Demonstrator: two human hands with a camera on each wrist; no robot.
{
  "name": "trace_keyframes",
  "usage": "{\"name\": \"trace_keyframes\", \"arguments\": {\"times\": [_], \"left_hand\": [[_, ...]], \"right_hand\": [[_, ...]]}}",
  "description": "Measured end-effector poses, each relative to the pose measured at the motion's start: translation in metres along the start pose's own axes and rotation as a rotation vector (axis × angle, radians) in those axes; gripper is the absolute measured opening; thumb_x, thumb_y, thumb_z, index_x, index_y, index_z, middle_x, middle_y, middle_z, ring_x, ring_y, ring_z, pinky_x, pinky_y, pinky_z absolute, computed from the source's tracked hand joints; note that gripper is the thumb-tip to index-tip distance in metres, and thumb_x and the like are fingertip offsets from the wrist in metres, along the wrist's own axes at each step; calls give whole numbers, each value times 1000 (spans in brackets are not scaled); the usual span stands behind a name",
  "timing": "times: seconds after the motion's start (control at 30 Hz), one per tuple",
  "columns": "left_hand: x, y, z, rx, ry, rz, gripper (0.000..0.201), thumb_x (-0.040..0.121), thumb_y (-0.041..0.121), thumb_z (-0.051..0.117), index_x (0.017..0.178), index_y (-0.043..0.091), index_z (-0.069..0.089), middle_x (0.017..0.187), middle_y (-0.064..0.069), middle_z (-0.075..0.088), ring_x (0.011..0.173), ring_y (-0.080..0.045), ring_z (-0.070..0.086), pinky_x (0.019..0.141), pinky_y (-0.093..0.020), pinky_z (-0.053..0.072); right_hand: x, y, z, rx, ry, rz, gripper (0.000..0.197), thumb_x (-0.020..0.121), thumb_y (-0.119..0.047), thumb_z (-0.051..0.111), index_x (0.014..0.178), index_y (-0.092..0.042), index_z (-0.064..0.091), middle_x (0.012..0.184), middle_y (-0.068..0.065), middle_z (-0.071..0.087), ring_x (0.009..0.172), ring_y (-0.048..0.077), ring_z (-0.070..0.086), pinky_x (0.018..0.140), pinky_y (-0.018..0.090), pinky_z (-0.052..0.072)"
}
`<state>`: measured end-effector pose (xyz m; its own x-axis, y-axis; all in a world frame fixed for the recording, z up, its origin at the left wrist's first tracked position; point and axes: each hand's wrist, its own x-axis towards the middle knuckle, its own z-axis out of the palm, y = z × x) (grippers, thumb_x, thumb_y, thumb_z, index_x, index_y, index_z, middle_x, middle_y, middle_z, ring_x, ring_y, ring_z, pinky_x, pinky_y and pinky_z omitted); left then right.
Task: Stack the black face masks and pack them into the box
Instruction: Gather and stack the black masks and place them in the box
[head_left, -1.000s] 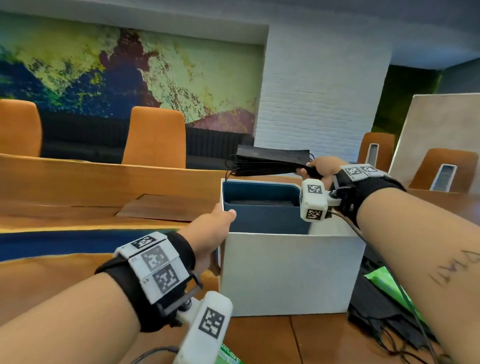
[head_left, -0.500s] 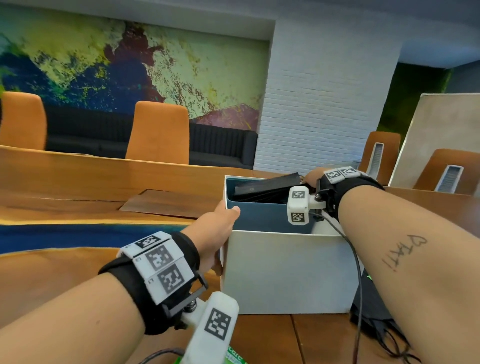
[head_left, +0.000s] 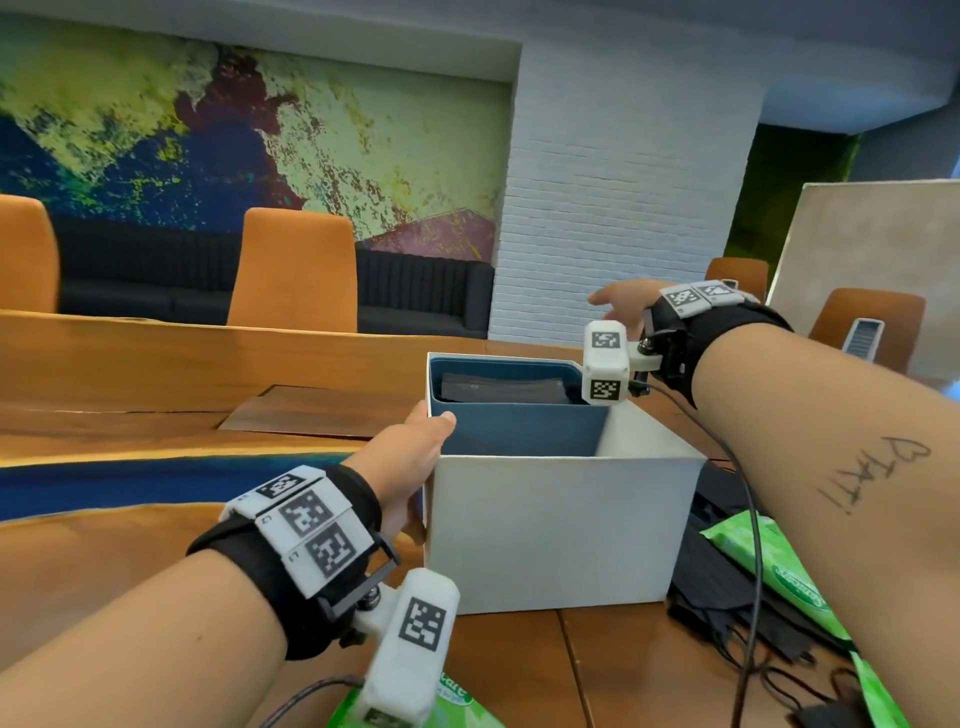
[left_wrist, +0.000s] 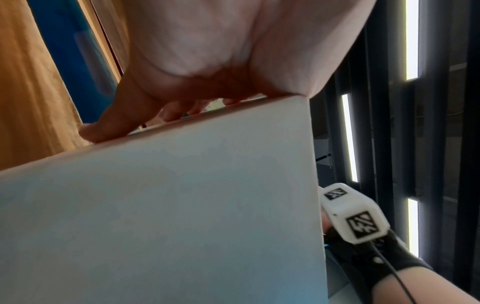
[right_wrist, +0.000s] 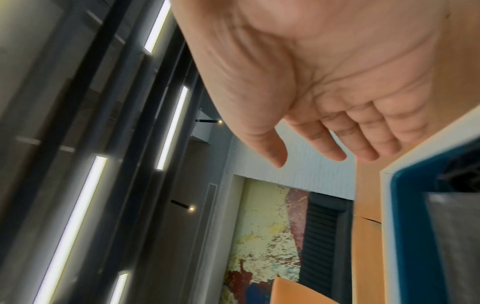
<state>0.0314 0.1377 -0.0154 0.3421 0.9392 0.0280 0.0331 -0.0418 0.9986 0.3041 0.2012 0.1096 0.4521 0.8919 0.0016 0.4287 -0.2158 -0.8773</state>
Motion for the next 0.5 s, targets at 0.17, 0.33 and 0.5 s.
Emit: {"name": "trace_keyframes", "arguments": {"times": [0.17,0.33,0.5], "left_hand": [[-8,12,-1,138,24,-54,37,98,31,45,130,15,50,120,-13,60,108,-34,60,95,-53,48],[-27,33,1,436,113,-48,42,99,28,45,140,18,38,122,-6,50,105,-24,49,85,-40,47],[-56,59,12,369,214,116,45,97,21,52,140,19,37,134,-6,46,113,-22,44,91,-35,41]], "right_hand": [[-60,-15,-32,190,12,19,30,100,-29,44,115,-4,51,108,13,57,71,20,54,61,29,45],[-122,15,-72,172,107,-18,27,99,-27,47,84,-7,57,90,8,59,78,18,57,89,34,47],[-172,49,-102,106,54,22,25,97,-32,49,94,-10,61,88,6,62,79,20,60,77,36,49]]}}
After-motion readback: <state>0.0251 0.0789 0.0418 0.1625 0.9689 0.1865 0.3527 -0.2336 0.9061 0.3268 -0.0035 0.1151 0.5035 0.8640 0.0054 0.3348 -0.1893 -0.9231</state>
